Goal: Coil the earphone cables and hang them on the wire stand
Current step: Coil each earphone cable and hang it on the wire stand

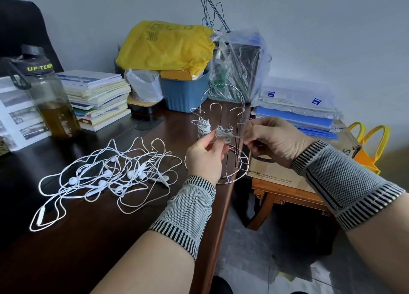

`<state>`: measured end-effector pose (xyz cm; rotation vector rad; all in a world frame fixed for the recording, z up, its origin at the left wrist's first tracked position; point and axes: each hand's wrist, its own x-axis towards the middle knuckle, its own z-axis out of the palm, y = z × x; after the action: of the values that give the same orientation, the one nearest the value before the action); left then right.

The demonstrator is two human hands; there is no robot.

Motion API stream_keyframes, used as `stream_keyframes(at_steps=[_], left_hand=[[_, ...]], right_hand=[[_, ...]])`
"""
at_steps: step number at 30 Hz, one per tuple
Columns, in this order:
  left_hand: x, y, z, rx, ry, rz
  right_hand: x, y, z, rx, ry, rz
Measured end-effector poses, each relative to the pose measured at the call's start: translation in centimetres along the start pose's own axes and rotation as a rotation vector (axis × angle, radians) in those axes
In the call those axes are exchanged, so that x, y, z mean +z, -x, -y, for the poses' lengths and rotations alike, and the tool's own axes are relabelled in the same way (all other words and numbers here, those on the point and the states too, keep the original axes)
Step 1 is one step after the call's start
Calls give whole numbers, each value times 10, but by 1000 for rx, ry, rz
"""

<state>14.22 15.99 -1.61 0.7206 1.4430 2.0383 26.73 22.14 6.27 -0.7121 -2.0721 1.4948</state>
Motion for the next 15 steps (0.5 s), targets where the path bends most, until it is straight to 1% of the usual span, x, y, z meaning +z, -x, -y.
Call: stream_keyframes(at_steps=[5, 9, 13, 15], left_hand=[[-2, -1, 0, 13, -21, -7], [-1, 0, -1, 25, -24, -6], [-2, 2, -8, -46, 59, -45], [0, 4, -11, -68, 89, -47]], right_hand=[[-1, 0, -11, 83, 177, 25], [5, 1, -13, 79, 292, 108], [13, -1, -12, 105, 440, 115], [11, 0, -14, 139, 458, 97]])
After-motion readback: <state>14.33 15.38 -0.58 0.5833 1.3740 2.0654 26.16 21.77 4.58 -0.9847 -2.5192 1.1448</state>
